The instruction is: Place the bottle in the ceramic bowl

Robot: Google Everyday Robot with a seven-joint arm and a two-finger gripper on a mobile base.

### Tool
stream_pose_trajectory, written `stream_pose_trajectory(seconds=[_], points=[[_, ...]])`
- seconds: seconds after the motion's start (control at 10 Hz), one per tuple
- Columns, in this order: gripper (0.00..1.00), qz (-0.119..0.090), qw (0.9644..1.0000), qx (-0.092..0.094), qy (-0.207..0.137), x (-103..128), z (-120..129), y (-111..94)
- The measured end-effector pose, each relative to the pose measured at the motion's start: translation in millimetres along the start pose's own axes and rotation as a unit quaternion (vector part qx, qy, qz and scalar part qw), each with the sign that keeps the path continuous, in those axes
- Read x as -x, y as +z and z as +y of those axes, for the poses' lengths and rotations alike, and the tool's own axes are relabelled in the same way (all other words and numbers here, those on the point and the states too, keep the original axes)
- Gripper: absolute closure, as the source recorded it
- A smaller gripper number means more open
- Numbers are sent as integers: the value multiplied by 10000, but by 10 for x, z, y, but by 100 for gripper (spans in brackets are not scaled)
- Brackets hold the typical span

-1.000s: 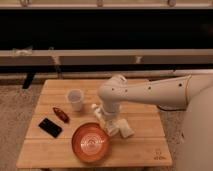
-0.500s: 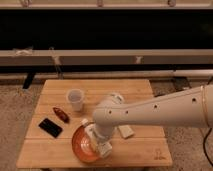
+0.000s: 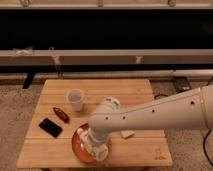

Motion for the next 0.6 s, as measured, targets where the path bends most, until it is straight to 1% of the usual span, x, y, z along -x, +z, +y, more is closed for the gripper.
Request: stream_pose_trajectory(seconds=[0.3, 0.5, 0.6], points=[[20, -161, 9998, -116, 18, 156, -94, -29], [20, -330, 9992, -157, 150, 239, -250, -145], [20, -355, 9990, -170, 216, 238, -320, -187]])
